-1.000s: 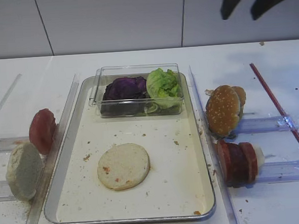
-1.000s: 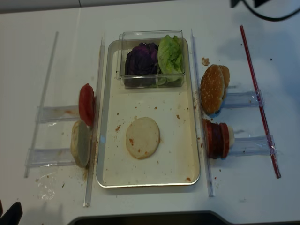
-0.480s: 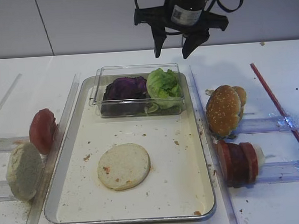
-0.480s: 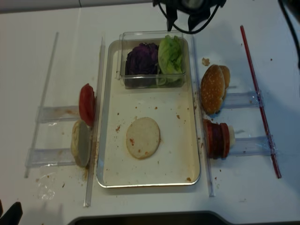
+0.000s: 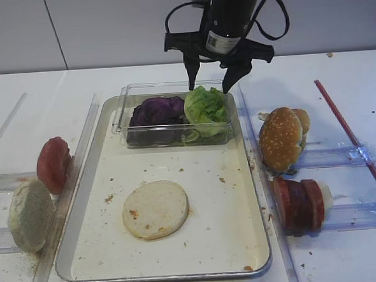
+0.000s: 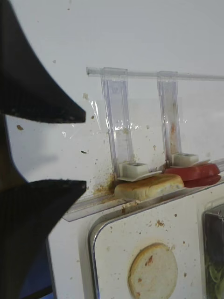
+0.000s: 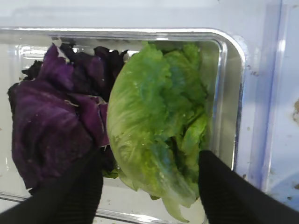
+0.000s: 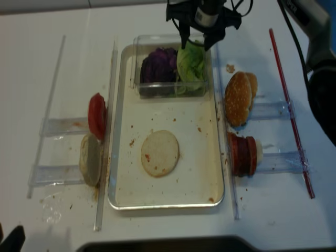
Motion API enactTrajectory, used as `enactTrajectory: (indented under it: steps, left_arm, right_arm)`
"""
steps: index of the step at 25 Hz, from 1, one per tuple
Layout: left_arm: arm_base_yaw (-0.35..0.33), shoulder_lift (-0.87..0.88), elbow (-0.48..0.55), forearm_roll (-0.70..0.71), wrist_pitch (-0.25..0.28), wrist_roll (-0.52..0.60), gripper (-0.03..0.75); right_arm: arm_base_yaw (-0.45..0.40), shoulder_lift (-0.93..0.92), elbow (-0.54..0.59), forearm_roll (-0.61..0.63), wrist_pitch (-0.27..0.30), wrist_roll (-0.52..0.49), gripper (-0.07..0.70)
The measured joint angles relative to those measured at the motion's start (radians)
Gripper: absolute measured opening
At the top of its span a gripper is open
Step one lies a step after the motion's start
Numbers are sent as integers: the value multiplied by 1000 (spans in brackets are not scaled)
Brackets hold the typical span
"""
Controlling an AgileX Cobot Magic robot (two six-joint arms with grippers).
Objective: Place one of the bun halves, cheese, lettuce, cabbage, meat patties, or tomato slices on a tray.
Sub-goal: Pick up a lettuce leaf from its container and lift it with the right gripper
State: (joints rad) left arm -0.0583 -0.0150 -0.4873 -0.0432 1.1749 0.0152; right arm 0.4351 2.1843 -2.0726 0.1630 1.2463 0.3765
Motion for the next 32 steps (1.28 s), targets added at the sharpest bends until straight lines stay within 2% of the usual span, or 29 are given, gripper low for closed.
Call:
enactTrajectory:
  steps: [6,15,32]
  left_arm:
    - [0,0,0,0,0,0,286]
    - [0,0,0,0,0,0,286]
    - [0,0,0,0,0,0,286]
  right_arm:
    - [8,19,-4,3,-4,7,489]
    - [8,66,-5,30,-41,7,489]
    - [8,128,-6,47,-62,7,488]
